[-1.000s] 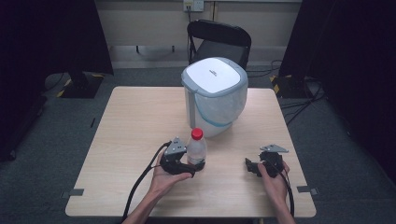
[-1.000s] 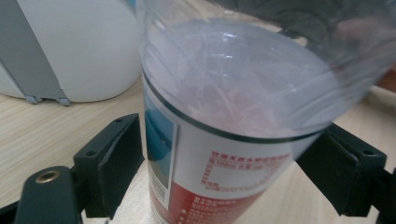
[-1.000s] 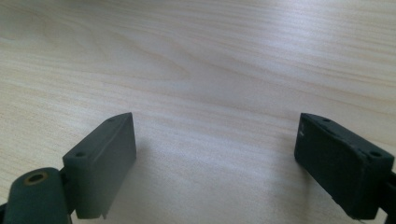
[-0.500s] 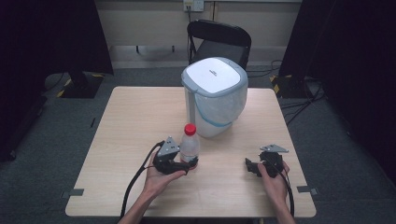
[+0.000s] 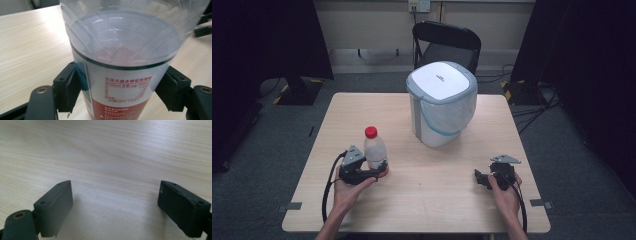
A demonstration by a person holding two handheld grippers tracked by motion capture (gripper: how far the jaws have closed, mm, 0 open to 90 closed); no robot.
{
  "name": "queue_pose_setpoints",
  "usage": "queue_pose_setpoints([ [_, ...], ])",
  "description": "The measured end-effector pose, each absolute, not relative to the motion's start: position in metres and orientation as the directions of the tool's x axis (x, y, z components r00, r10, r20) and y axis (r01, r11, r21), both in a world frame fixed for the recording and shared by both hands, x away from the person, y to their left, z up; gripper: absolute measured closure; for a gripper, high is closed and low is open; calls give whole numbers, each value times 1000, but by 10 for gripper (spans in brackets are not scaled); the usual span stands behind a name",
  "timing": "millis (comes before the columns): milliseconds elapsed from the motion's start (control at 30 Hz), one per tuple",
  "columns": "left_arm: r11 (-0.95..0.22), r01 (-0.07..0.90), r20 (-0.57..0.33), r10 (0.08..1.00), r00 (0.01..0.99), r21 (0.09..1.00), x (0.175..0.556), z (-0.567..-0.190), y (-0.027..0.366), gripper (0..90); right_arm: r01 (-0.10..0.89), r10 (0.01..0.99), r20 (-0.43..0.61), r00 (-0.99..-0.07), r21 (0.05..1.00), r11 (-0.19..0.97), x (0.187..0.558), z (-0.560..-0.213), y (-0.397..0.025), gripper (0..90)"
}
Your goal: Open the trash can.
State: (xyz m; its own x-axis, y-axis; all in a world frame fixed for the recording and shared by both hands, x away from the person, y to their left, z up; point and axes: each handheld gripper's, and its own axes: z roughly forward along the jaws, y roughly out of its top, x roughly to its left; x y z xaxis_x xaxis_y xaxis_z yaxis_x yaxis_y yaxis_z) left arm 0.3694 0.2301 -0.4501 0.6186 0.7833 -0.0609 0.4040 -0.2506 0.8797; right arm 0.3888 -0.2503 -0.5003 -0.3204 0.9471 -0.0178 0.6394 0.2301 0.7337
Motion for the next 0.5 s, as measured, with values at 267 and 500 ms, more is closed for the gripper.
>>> queue_pose_setpoints([
  [267,-211,430,-44,858,512,878,365,-453,281,276,639,947,-18,-321,734,230,389,-500,-250,116],
  [500,-195,429,-21,893,449,882,354,-455,310,276,639,947,-18,-320,734,230,389,-500,-250,116],
])
